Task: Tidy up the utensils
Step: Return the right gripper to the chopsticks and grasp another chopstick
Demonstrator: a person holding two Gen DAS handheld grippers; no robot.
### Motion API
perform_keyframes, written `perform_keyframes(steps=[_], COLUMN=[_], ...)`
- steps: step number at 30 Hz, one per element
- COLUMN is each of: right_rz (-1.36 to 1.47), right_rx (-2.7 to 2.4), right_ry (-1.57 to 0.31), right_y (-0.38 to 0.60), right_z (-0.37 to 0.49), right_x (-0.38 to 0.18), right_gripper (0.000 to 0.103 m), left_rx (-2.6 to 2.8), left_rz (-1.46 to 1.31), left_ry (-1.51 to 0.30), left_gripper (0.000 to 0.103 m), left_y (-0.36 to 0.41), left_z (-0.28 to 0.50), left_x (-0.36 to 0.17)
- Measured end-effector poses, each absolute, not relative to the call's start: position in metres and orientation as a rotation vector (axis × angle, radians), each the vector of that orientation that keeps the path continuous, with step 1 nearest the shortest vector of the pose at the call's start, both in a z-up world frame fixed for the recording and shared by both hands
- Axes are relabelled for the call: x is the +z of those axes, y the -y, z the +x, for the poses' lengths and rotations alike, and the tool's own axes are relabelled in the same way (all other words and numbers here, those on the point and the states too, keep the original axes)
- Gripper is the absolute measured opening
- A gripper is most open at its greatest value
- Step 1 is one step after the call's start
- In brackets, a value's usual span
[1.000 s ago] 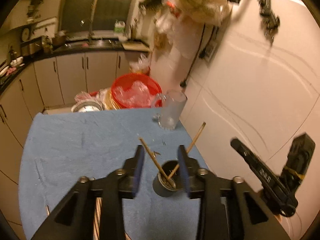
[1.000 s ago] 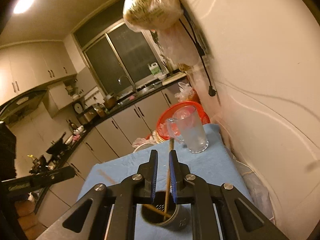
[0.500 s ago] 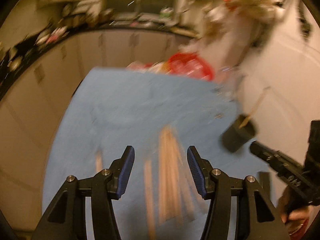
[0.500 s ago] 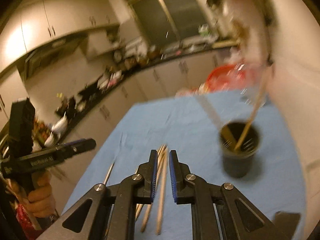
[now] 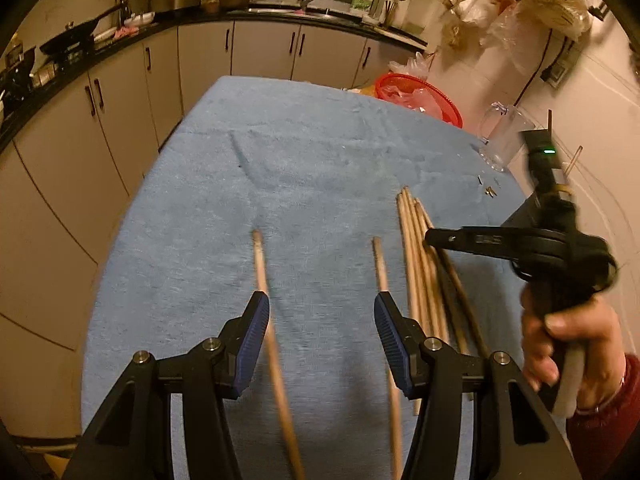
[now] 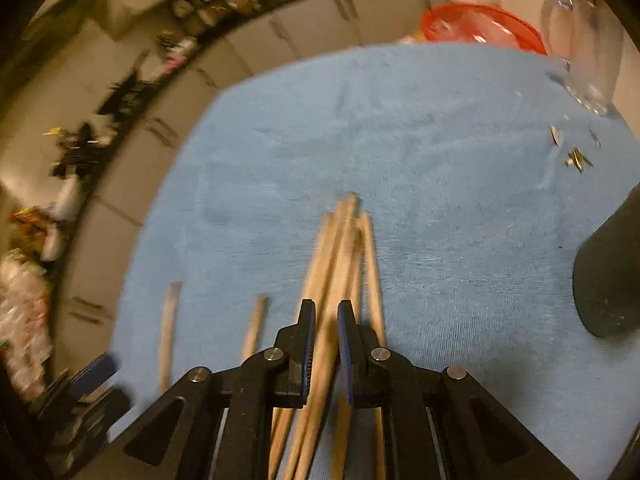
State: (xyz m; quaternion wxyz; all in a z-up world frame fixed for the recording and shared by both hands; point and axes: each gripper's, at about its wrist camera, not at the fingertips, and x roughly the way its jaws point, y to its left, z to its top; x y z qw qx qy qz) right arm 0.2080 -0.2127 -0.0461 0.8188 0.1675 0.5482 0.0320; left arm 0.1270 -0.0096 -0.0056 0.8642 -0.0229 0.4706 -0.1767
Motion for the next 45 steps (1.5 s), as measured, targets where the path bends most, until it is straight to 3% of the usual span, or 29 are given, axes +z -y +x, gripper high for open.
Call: perform_keyframes(steps=[9,16,22,31,34,39,45], right_rz=[0.123,0.153,0.337,0.310,0.355,0.422,0.447], right_rx=[0.009,0.224,0.093,0.075,0.089,0.093,0.103], right_ry=[-1.141,-1.243,-1.202,-1.117,-1.087,-1.066,-1.046], right_y=[0.181,0.172,0.235,0.266,0.277,0.298,0.320], right_z=[0.236,0.147,0.104,0.080,0.067,0.058,0.039], right_x=[-0.051,-0.050,-0.050,-0.035,-0.036,-0.032,-0.015], right_gripper=[0.017,0.015,0.016,0.017,0.017,0.017,0.017], left_rx=[-0.394,-0.394,-0.419,-0.404,-0.367,-0.328,-0.254], left_rz=[-0.080,-0.051,-0.058,-0.039,-0.006,0.069,0.173], left_ry=[-1.001,-1.025,-1.055,-1.166,-1.202,-1.237,-1.216], left_gripper=[0.056,0.056,0.056,0.055,0.048,0.045,0.025], left_y=[-0.024,-0.030,-0.003,0.054,0.071,0.096,0.113], left_z=[0.133,0.127,0.129,0.154,0.168,0.185,0.196], left_x=[-0.016,-0.021,-0.023,-0.038,-0.044,-0.057,-0.058])
